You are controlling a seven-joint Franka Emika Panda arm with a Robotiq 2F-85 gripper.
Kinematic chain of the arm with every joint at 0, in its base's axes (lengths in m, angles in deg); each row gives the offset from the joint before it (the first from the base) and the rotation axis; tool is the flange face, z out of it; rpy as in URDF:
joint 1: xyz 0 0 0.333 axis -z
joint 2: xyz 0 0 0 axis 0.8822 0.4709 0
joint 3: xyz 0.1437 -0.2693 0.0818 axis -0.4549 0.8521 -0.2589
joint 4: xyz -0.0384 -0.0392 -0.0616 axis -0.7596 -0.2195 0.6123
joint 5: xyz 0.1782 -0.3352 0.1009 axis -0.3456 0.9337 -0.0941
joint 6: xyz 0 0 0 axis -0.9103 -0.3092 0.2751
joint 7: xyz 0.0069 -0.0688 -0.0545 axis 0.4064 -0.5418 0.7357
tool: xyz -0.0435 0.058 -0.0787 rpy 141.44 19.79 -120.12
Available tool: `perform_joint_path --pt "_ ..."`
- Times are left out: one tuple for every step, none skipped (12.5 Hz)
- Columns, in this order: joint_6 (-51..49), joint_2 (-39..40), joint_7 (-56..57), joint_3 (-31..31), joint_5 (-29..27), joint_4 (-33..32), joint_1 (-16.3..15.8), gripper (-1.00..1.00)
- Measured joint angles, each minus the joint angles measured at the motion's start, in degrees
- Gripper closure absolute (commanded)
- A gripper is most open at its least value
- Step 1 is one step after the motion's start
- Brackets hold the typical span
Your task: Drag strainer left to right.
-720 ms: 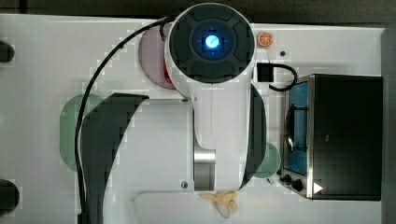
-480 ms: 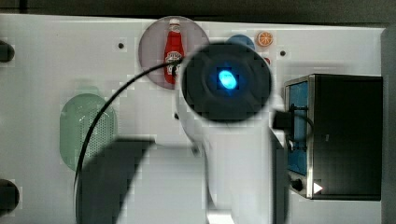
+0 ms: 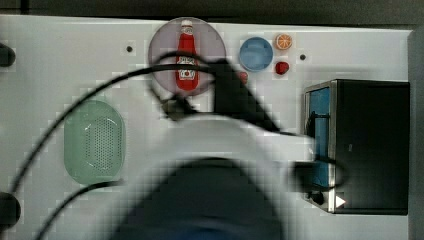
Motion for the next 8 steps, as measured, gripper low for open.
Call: perform_joint_path --pt "0.00 1.39 -2.86 -4.02 -0.28 0.00 -0.31 -1.00" --pt "0.89 3.24 -6.56 -7.97 -0.86 -0.39 -1.06 -1.00" --pt "0.99 5.08 -10.35 -11.31 -0.72 -1.29 -2.09 -1.00" --pt "1.65 7.13 -15.32 -14.19 -0.75 -2.13 -3.19 -1.00" --pt "3.23 9.43 -20.83 -17.37 -0.19 -2.69 -3.73 -1.00" --pt "6.20 11.55 -26.62 -20.78 0.25 -3.53 -3.85 -1.00" --pt "9.32 13.06 -32.69 -23.20 0.31 -4.92 -4.39 -1.00" --pt "12.07 14.22 -38.12 -25.05 0.54 -6.43 -5.07 -1.00"
